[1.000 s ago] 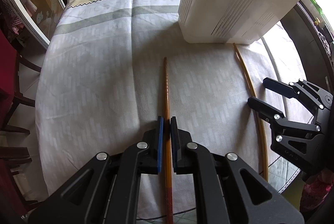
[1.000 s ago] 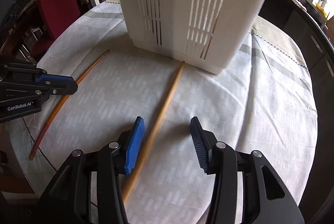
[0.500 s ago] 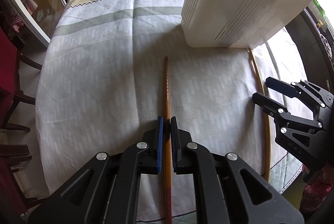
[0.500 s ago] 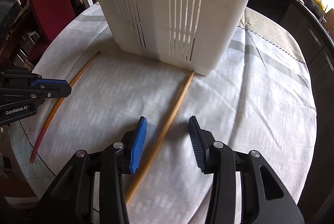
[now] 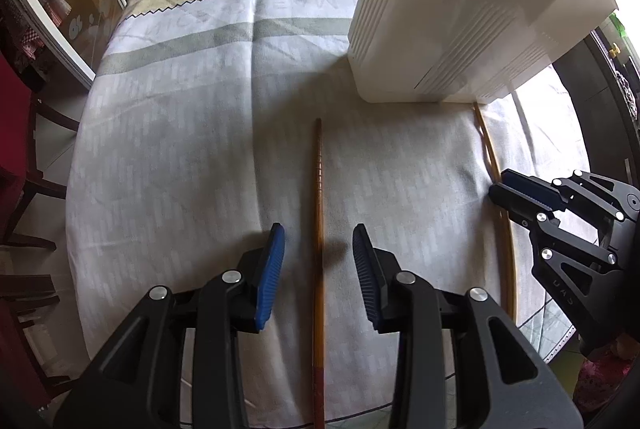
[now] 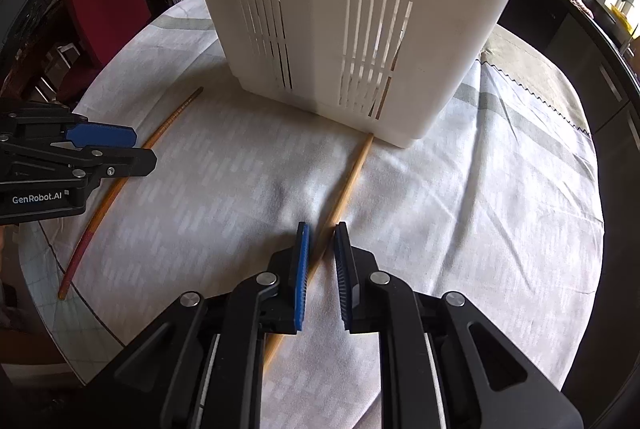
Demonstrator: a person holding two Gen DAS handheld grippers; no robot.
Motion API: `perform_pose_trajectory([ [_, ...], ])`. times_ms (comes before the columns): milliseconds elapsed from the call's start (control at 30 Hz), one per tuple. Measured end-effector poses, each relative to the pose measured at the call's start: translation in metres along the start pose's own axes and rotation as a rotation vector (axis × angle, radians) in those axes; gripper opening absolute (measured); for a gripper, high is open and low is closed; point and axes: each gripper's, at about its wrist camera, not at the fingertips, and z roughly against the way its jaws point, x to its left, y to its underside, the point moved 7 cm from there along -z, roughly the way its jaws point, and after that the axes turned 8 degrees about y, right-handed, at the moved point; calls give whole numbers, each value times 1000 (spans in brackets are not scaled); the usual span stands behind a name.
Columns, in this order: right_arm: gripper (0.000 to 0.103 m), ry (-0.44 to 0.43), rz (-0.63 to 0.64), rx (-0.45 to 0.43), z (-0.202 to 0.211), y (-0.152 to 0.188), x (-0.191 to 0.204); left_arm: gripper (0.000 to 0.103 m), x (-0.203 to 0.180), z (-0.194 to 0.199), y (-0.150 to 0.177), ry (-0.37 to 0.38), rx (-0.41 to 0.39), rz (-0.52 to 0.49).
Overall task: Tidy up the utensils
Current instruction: 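Close the left gripper on a chopstick while the right gripper grasps the last chopstick, then lift both held chopsticks up and over the white holder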
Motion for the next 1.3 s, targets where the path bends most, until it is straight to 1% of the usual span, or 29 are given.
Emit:
perform_pose_trajectory([
  [33,14,-7,-5,6,-1,-1,-1,13,-1,0,0,-11,1,-13],
  [67,14,-14,-9,12,-2,-2,1,6,-4,-2,-1,-14,9,-26],
  [167,13,-13,-2,10,-2,-3,0,6,-7,-3,-1,-10,14,-40],
  [233,10,-18,-9,10,-2,-5,-2,6,-7,-3,-2,-1,15,-35],
  [267,7,-26,-17,10,-2,-5,-3,6,-7,-3,-3,2,16,-31],
  [300,7,-34,-25,1,1,-4,-5,6,-5,-2,-2,5,15,-25],
  [400,7,-58,-58,-45,16,-6,-14,6,1,9,-3,14,-14,-25],
  [500,7,-76,-73,-104,39,-8,-22,6,5,29,-5,20,-63,-35],
  [633,7,-110,-99,-185,73,-10,-35,6,3,62,-6,33,-137,-60],
  [767,7,-138,-139,-285,109,-10,-50,6,-4,90,0,50,-194,-82],
  [867,7,-141,-169,-353,132,-4,-61,6,-8,109,4,53,-239,-100],
  [1033,7,-147,-214,-434,162,14,-74,6,-16,129,14,55,-295,-128],
  [1300,7,-142,-282,-553,197,52,-68,6,-34,147,25,58,-363,-172],
])
